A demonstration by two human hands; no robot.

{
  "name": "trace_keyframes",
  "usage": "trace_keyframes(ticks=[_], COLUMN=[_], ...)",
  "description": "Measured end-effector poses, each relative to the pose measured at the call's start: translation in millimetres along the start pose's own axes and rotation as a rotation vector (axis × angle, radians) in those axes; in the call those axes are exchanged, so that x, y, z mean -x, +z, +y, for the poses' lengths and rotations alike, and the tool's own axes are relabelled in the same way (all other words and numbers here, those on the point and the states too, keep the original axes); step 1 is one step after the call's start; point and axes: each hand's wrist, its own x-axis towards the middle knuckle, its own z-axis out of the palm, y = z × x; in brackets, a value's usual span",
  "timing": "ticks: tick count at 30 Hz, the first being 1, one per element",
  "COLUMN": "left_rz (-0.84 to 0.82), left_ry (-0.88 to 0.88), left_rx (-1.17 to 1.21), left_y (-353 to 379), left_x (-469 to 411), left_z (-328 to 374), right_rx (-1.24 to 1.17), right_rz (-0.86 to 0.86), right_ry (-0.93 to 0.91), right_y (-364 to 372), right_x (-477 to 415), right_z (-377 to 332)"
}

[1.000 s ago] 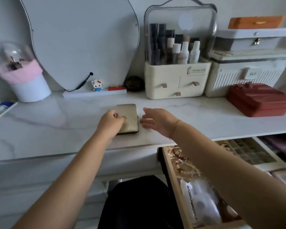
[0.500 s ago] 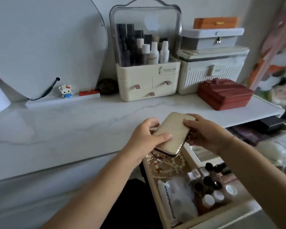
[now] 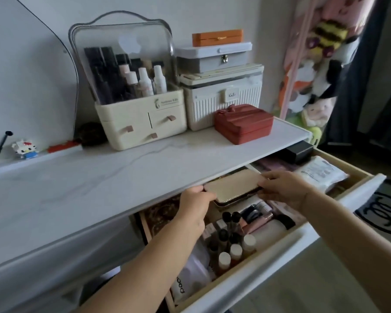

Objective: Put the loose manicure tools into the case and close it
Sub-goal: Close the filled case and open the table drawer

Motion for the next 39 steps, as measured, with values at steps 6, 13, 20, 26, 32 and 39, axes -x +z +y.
trace_keyframes(ticks=[6, 13, 20, 26, 32, 39], left_rz=[-0.009, -0.172, -0.411, -0.492, -0.241, 0.083], left_ry=[-0.002, 0.010, 0.325, 0.470, 0.525, 0.574], left_rx=[-0.004, -0.157, -0.795, -1.286, -1.483, -1.528], left_y=[-1.8, -9.2, -17.9, -23.3, -33.3, -61.5], left_x=[-12.1, -9.2, 58.3, 87.7, 76.3, 52.2], left_z=[-4.1, -4.8, 2.8, -18.2, -29.0, -24.9], right_rx=[0.087, 0.280, 1.190, 1.314, 1.191, 1.080], right_rz=[0.125, 0.105, -0.403, -0.294, -0.155, 0.030], right_ry=[-0.003, -0.045, -0.376, -0.539, -0.647, -0.726], right_y=[3.2, 3.8, -9.3, -8.1, -1.6, 25.8], right_x=[-29.2, -22.2, 79.9, 90.5, 81.6, 43.9], right_z=[5.9, 4.2, -3.5, 36.0, 40.5, 43.8])
